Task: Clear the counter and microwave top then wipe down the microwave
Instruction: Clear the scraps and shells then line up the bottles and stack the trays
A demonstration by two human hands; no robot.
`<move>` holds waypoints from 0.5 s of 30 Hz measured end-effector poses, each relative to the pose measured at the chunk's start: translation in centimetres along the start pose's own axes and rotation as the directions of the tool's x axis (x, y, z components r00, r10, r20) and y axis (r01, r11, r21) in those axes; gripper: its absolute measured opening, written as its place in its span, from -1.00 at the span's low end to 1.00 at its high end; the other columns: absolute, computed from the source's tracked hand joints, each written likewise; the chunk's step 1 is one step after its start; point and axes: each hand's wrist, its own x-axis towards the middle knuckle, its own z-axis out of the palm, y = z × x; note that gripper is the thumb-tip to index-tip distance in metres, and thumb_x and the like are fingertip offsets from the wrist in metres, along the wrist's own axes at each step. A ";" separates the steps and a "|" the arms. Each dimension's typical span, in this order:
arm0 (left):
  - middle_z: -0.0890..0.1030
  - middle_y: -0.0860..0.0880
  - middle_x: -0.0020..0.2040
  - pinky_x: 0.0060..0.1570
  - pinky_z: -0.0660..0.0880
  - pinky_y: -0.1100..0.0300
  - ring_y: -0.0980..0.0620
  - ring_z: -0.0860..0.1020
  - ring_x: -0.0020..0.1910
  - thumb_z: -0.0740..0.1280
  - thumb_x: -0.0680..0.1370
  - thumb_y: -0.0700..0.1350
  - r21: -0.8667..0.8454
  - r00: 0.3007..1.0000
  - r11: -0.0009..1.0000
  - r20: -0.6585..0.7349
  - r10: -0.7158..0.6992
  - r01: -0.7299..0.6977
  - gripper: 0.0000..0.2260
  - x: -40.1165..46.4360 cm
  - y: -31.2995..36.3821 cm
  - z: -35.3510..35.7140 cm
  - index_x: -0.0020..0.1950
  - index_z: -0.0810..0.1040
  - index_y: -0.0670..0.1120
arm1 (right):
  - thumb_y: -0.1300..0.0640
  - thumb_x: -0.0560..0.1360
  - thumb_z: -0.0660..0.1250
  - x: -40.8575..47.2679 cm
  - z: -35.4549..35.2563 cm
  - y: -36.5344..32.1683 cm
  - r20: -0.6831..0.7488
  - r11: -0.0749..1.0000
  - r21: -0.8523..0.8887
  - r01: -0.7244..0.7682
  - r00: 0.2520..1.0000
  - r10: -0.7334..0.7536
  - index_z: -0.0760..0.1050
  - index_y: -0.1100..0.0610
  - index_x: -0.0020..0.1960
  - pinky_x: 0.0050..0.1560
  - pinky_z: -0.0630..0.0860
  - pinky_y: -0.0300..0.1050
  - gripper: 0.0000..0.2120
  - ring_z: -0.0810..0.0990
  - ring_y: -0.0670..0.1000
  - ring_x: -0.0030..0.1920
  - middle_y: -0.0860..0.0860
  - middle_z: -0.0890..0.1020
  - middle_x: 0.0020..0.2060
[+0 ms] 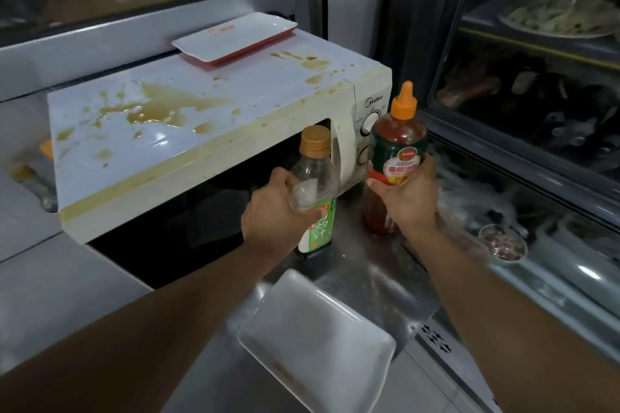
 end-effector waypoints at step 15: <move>0.59 0.09 -0.15 -0.14 0.57 -0.04 0.01 0.59 -0.15 0.54 0.24 0.13 0.018 0.995 0.999 -0.090 0.034 -0.032 -0.55 -5.3 0.2 -6.4 -0.09 0.34 0.08 | -0.10 0.11 0.61 -5.8 -3.9 -5.2 0.054 0.994 -0.071 0.087 0.995 -0.084 0.30 0.14 0.17 0.03 0.57 0.08 -0.21 0.59 0.12 0.07 0.11 0.57 0.10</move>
